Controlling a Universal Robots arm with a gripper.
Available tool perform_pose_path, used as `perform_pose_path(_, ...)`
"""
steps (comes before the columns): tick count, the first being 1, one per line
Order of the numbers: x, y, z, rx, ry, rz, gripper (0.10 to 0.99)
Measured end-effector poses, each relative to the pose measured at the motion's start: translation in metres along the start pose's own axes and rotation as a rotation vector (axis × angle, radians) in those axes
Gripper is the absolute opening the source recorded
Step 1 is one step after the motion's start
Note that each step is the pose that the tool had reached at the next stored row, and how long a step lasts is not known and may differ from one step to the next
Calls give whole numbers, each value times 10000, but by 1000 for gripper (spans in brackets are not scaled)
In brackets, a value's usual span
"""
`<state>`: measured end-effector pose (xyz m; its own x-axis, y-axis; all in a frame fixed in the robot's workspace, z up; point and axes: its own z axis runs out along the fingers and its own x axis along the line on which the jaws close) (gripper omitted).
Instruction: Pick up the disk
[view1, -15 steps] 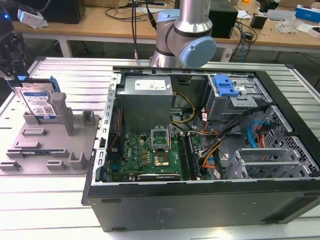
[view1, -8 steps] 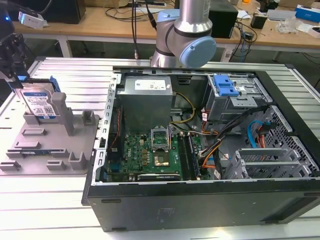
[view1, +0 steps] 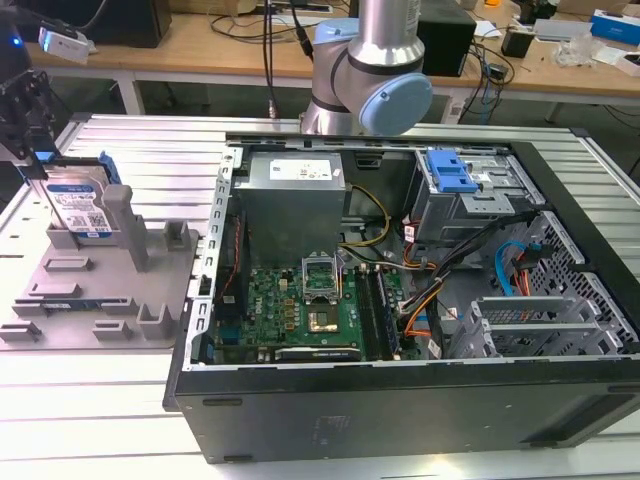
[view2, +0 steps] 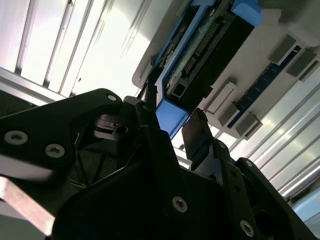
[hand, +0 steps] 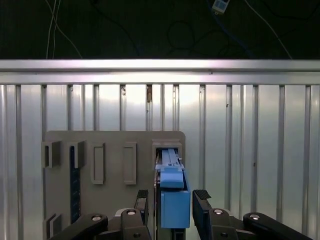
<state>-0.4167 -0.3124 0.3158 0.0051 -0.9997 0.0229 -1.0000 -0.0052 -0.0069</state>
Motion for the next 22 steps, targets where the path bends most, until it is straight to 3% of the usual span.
perform_pose_path(22, -3, 1, 153, -2, 0, 0, 482)
